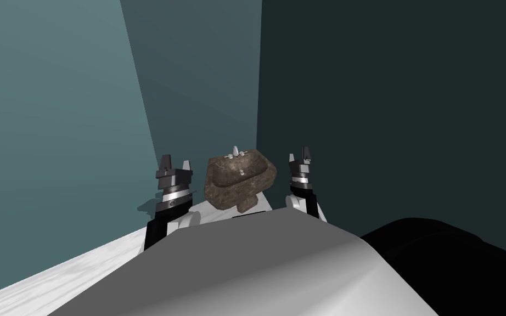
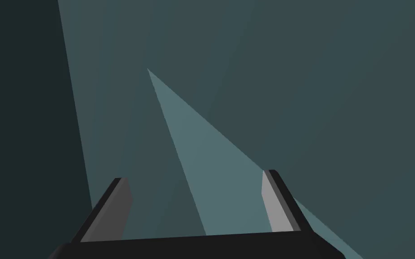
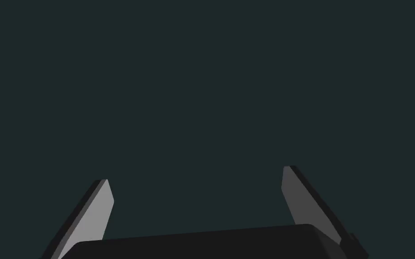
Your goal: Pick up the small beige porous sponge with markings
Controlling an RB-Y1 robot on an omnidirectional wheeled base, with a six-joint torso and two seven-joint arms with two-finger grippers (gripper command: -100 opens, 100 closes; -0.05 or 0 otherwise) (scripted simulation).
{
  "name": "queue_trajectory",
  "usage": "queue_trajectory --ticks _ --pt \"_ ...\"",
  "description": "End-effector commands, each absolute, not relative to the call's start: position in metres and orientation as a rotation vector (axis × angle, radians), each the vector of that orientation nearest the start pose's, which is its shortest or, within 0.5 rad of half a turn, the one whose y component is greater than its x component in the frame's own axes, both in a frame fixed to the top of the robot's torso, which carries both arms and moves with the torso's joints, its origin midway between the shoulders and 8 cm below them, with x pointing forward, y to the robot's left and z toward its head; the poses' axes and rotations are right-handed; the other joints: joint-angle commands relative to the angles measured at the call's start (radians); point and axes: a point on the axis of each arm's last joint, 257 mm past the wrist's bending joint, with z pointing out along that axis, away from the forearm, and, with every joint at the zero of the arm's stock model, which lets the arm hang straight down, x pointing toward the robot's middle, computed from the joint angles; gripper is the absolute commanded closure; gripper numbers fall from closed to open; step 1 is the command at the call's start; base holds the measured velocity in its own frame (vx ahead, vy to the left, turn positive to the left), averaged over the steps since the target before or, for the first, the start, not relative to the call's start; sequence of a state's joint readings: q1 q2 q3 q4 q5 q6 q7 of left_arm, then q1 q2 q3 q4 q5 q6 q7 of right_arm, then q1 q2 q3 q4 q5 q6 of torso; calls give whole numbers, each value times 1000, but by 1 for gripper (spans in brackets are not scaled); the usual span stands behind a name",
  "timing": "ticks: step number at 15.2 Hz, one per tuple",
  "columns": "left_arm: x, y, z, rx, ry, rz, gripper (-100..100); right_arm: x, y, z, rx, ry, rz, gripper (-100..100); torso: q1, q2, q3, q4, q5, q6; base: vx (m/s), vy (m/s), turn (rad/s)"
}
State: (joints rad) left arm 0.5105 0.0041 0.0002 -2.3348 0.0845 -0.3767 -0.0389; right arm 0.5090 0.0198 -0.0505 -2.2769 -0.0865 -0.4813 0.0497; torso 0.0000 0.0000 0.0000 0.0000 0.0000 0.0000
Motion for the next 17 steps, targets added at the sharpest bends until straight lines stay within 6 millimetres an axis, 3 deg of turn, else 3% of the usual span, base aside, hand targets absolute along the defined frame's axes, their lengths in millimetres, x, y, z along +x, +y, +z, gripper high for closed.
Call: queue_trajectory --ticks 1,9,17 --pt "357 286 17 -743 667 -1300 -100 341 -310 17 724 571 1249 0 0 0 0 0 0 0 0 0 0" --pt "399 278 -24 -746 839 -1261 -100 341 -310 17 724 571 1249 0 0 -1 0 0 0 0 3 -7 -13" --pt "451 279 -77 -799 1001 -1186 -100 341 -310 17 724 571 1249 0 0 -1 -1 0 0 0 4 -9 -16"
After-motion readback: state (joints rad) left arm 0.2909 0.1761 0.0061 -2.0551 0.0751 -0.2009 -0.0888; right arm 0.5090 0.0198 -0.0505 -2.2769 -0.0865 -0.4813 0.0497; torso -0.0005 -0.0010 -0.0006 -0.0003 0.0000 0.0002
